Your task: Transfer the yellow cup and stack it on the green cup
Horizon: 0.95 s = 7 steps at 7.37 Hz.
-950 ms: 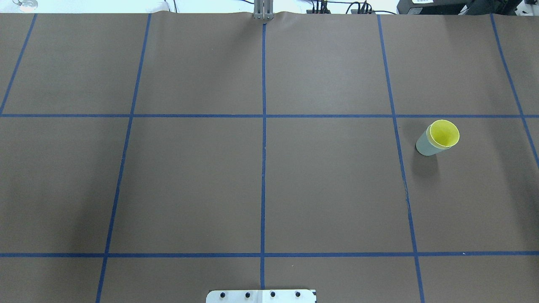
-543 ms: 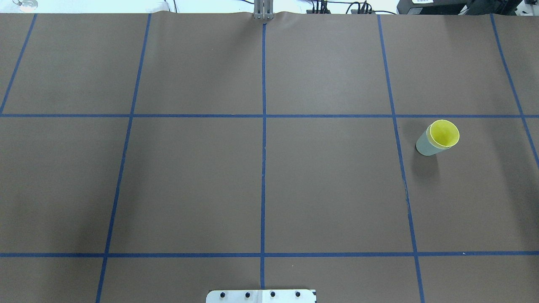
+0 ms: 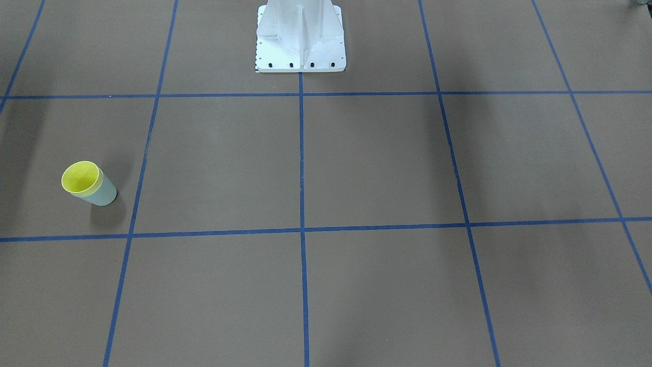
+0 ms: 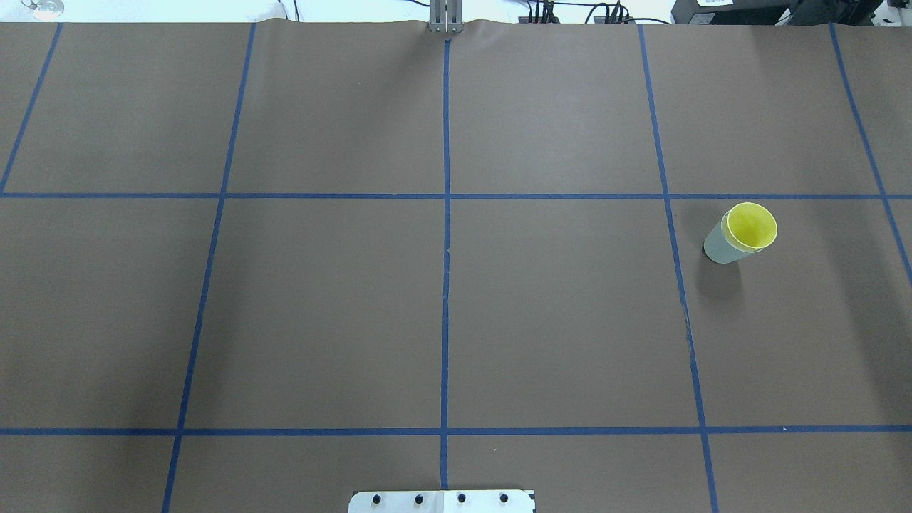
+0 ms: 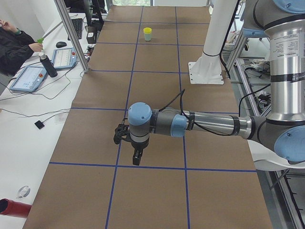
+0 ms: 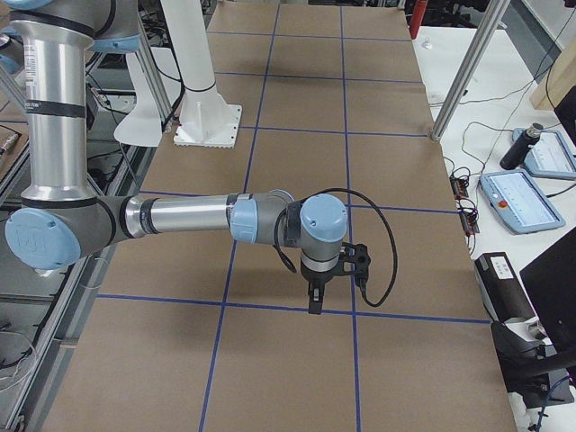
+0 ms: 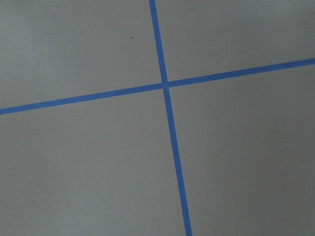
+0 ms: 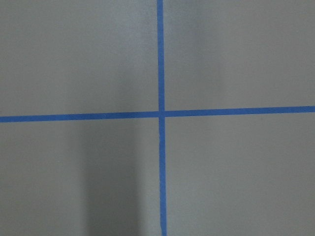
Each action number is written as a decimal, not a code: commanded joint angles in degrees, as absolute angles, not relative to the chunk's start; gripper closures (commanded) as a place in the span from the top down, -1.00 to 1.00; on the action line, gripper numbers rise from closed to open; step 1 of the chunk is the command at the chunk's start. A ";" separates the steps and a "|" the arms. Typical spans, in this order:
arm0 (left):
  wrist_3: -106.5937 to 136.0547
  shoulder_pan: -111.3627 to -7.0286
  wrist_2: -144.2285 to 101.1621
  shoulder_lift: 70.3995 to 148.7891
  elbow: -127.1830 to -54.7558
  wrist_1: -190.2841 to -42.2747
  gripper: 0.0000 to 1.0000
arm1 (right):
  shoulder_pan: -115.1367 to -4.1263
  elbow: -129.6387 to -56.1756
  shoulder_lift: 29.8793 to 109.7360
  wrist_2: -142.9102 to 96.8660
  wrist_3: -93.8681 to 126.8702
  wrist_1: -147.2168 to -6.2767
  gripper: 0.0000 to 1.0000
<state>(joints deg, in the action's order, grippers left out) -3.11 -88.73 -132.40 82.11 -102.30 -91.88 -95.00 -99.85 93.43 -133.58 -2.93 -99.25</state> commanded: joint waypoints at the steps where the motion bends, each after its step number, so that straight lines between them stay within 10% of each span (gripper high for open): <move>1: -3.16 -88.68 -132.71 81.92 -101.42 -91.93 1.00 | -95.19 -100.10 94.65 -134.91 -2.99 -99.49 1.00; 7: -3.16 -88.68 -134.38 81.56 -101.25 -91.85 1.00 | -95.10 -98.35 94.75 -136.49 -2.99 -95.01 1.00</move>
